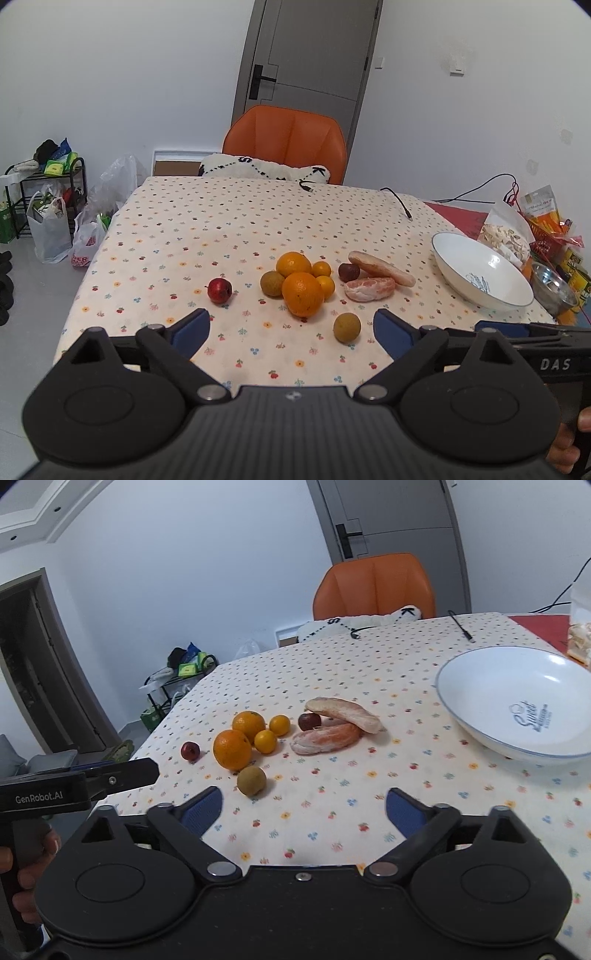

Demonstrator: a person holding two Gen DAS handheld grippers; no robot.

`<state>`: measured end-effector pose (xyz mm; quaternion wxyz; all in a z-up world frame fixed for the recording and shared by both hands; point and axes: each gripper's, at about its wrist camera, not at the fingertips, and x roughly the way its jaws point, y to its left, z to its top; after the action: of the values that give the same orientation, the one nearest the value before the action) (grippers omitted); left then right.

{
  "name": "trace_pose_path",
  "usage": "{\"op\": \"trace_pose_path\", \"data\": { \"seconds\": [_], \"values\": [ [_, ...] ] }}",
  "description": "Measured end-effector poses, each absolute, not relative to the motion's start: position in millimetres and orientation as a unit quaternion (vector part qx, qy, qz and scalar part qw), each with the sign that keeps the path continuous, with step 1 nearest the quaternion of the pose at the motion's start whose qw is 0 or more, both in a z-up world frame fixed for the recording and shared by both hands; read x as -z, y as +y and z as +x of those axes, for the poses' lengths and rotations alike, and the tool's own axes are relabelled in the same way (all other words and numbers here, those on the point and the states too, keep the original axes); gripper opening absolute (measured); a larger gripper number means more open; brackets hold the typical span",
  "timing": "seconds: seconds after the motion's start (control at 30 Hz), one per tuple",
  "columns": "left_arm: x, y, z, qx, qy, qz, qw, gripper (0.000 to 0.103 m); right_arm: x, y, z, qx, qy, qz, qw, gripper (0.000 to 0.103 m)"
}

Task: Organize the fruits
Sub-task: 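Reach the right tool to the brown kiwi and close on it while the left tool approaches the large orange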

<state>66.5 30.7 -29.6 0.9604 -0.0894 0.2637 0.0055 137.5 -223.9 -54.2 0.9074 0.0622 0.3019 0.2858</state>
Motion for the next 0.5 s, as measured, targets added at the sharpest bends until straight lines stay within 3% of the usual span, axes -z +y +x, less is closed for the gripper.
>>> {"op": "trace_pose_path", "data": {
  "seconds": [0.33,0.5],
  "values": [
    [39,38,87,-0.001,0.275,-0.106,0.956,0.076,63,-201,160,-0.311,0.319,0.064,0.893,0.066],
    [43,43,96,-0.001,0.282,-0.112,0.953,0.072,68,-190,169,-0.32,0.328,0.064,0.886,0.062]
  ]
}}
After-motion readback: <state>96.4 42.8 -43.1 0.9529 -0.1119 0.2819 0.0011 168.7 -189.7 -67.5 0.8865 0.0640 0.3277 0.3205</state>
